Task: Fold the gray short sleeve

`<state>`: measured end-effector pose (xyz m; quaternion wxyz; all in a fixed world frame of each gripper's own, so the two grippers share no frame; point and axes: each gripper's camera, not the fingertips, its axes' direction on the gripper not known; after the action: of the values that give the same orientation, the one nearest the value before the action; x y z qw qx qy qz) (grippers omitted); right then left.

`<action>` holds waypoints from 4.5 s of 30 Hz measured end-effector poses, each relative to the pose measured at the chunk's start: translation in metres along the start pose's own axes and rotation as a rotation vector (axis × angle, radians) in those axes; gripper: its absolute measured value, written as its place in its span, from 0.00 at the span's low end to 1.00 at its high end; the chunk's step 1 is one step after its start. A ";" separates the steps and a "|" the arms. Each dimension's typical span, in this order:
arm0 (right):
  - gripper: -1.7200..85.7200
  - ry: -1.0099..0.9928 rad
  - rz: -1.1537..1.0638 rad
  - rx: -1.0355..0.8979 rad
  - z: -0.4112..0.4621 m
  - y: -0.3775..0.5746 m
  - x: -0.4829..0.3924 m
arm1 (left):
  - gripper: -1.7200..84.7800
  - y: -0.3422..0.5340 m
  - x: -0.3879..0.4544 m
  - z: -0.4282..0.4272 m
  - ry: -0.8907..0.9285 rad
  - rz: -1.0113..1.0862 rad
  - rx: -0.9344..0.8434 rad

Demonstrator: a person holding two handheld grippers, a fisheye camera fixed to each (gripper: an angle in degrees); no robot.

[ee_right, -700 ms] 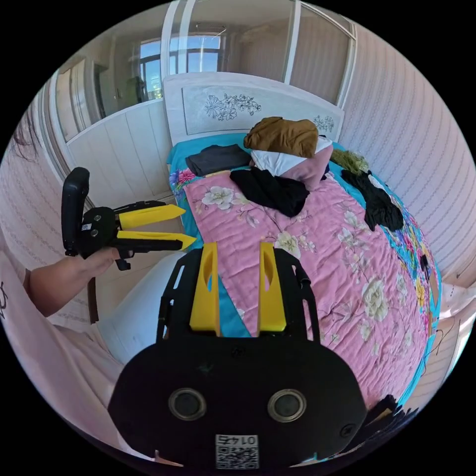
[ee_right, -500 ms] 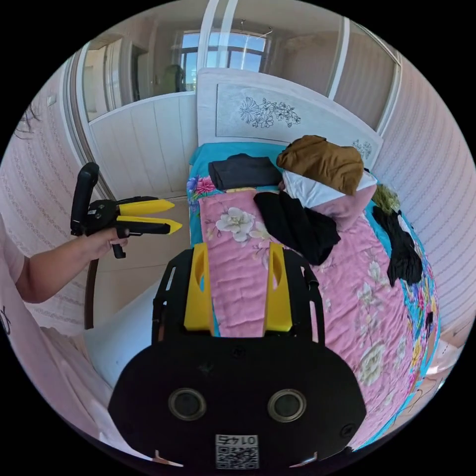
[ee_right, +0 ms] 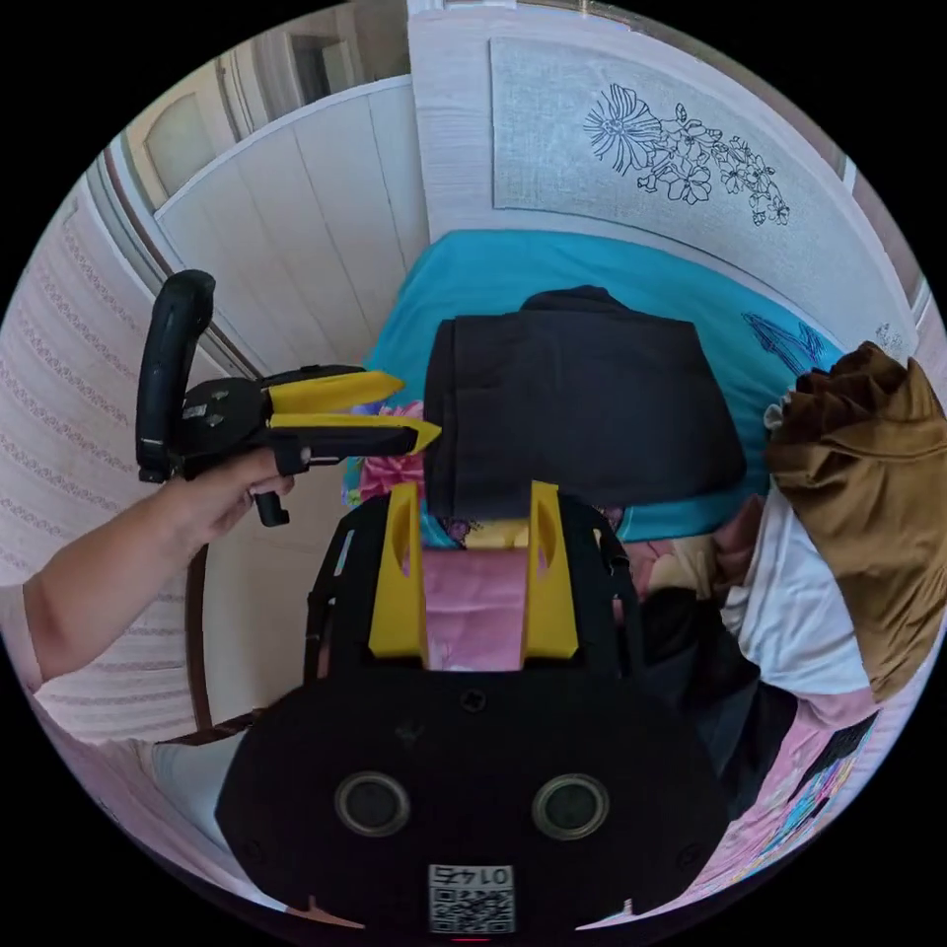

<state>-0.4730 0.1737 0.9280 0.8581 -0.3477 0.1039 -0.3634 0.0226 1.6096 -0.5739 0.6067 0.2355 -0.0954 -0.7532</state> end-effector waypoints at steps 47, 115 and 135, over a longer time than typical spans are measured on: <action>0.05 -0.181 0.313 0.018 -0.148 0.311 -0.027 | 0.13 0.252 0.227 -0.085 0.453 0.292 -0.301; 0.02 0.327 0.754 1.152 -0.930 0.868 -0.010 | 0.01 -0.025 0.593 -0.419 0.968 0.632 0.533; 0.02 -0.101 1.316 0.660 -0.612 1.017 -0.007 | 0.01 0.210 0.546 0.045 0.699 0.540 -0.401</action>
<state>-0.1808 0.3619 -0.2070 0.9623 0.0464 0.1364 0.2307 0.1004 1.0277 -0.5750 0.8096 0.3197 0.2037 -0.4482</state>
